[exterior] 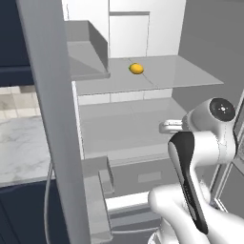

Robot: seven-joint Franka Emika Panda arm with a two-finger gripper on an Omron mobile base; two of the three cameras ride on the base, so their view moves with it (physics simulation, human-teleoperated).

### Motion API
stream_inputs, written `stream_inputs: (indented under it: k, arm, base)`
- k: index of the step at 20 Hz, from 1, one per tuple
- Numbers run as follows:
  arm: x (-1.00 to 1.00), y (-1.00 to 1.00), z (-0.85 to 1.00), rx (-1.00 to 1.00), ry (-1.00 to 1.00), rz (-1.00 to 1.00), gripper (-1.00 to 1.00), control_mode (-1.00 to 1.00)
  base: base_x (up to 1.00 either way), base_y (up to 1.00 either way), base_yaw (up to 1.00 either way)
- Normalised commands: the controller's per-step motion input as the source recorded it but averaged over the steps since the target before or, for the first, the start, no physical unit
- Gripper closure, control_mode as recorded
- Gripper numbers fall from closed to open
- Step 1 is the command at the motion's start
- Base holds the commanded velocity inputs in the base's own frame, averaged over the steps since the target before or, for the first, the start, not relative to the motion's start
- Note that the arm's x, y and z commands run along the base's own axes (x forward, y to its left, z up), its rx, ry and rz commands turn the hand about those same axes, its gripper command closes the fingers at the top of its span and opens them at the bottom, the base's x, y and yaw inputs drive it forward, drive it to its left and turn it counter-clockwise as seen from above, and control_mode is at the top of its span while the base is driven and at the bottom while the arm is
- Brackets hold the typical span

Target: Take the cheese, shrimp, and lemon from the fridge and place them on the plate on the dining counter to create an appetizer plate.

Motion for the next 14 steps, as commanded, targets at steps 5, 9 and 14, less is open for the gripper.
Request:
stream_inputs:
  k: [5,9,14]
  arm:
    - [0.0,0.0,0.0,0.0,0.0,0.0,-1.0,1.0]
    - [0.0,0.0,0.0,0.0,0.0,0.0,-1.0,1.0]
    - [0.0,0.0,0.0,0.0,0.0,0.0,-1.0,-1.0]
  base:
    - [0.88,-0.19,0.0]
    - [0.2,-0.04,0.01]
    - [0.0,0.0,0.0]
